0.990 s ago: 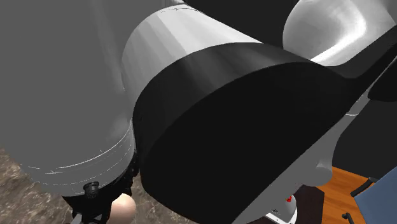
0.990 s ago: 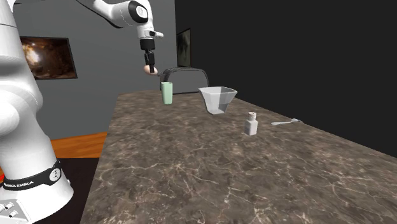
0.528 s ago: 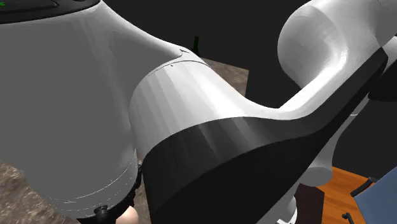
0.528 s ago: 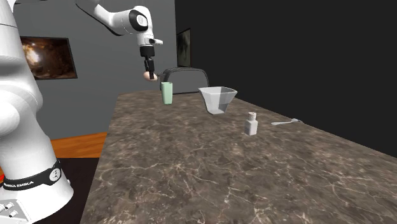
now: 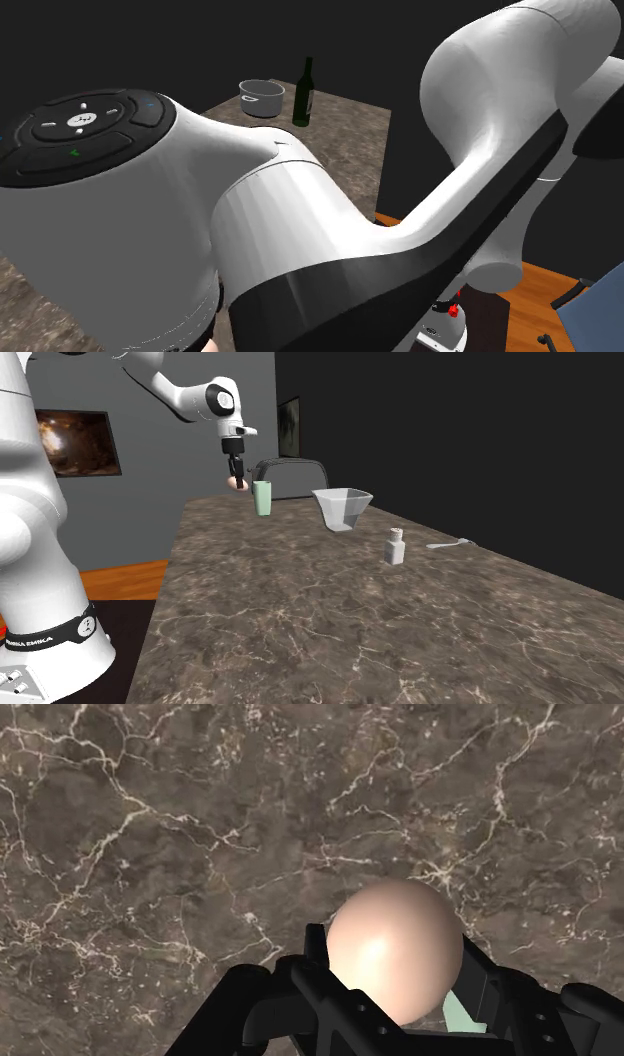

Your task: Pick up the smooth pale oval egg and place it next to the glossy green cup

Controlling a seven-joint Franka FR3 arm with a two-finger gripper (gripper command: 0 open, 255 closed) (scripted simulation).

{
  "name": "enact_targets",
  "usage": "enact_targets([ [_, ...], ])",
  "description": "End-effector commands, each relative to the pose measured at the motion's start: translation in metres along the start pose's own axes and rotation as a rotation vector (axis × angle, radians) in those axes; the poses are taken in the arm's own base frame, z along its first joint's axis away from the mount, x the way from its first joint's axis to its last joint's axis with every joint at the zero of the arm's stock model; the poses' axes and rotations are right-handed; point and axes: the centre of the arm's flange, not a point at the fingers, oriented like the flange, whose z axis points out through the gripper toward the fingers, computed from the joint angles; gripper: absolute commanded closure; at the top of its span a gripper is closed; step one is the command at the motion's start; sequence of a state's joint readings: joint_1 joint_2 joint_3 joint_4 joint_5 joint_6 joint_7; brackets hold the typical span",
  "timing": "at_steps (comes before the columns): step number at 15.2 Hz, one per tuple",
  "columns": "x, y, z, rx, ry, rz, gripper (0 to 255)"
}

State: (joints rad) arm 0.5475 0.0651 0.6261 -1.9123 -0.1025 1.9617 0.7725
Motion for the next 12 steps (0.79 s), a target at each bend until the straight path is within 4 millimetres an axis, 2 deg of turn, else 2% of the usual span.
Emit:
enact_targets([
  [1, -0.001, -0.001, 0.011, 0.0, 0.0, 0.0, 255],
  [12, -0.003, -0.003, 0.069, 0.0, 0.0, 0.0, 255],
])
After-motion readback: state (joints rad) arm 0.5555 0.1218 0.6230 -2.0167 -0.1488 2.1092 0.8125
